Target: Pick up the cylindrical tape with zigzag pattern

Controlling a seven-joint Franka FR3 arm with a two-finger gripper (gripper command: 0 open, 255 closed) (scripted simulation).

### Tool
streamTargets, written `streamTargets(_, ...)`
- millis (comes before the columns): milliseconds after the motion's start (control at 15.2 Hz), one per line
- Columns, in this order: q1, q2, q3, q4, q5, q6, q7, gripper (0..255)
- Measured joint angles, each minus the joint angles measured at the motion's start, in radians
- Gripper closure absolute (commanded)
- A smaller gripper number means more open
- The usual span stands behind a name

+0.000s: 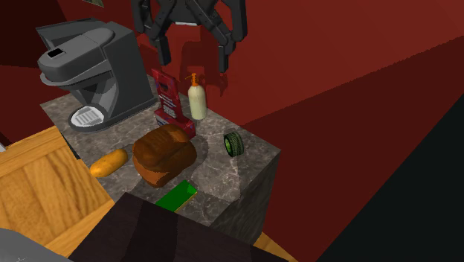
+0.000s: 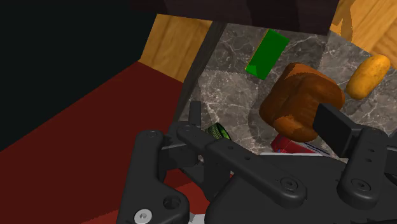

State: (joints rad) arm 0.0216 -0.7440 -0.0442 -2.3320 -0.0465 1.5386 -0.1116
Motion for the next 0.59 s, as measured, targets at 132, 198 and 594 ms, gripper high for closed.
streamTargets(132, 0.000, 0.006, -0.004, -0.009, -0.003, 0.015, -0.006, 0)
streamTargets(198, 0.002, 0.018, -0.005, -0.025, -0.004, 0.043, -0.010, 0)
streamTargets(594, 0.015, 0.122, -0.019, -0.119, -0.015, 0.250, -0.044, 0)
